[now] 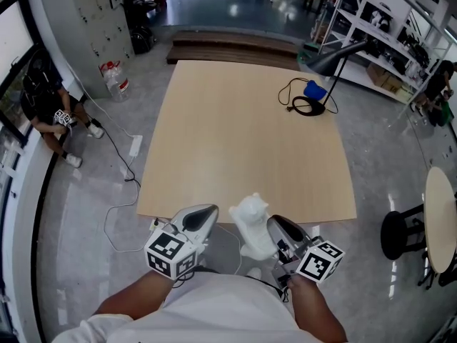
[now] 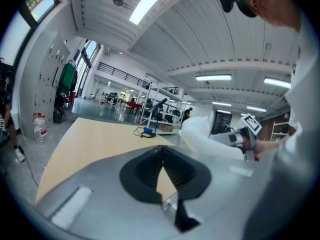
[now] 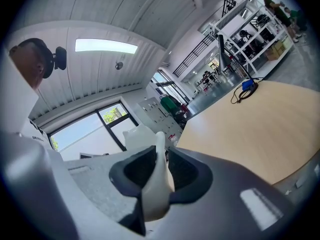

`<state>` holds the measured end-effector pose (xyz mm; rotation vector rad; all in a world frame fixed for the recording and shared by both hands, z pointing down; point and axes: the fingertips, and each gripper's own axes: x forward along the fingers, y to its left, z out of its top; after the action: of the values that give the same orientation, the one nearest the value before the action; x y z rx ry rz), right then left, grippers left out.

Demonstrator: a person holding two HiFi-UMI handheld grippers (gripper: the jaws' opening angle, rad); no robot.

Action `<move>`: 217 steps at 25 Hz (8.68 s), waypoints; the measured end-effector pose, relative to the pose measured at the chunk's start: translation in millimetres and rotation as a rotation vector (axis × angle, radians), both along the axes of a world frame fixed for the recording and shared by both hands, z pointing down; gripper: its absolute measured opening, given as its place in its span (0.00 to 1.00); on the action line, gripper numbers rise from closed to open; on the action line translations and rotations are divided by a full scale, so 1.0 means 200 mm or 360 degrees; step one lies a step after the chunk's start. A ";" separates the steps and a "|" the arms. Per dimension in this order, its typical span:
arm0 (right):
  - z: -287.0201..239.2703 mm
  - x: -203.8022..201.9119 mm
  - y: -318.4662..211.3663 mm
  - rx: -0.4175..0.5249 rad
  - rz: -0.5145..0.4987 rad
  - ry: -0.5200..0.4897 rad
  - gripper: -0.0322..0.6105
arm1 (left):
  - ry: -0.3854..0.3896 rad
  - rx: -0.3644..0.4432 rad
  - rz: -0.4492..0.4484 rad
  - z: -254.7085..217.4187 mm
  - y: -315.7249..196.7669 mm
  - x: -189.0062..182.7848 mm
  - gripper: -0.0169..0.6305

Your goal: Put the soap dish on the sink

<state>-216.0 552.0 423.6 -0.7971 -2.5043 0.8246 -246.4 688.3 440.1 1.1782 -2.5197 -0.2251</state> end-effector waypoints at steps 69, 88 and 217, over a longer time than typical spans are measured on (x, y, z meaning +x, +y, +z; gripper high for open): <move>0.14 2.15 -1.83 -0.0205 0.2093 -0.0063 0.16 | -0.0083 -0.0137 0.1802 0.08 -2.27 1.39 0.04; 0.13 2.14 -2.40 -0.0158 0.2368 -0.0004 0.16 | -0.0060 -0.0095 0.2098 0.09 -3.06 1.39 0.04; 1.08 1.67 -5.95 -0.0245 0.2887 0.1061 0.15 | 0.0053 -0.0337 0.2279 0.36 -6.22 0.93 0.04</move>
<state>119.0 -638.5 639.4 1.7519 -1.9037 1.3278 -61.3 -556.7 512.3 2.4008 -1.0936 0.3691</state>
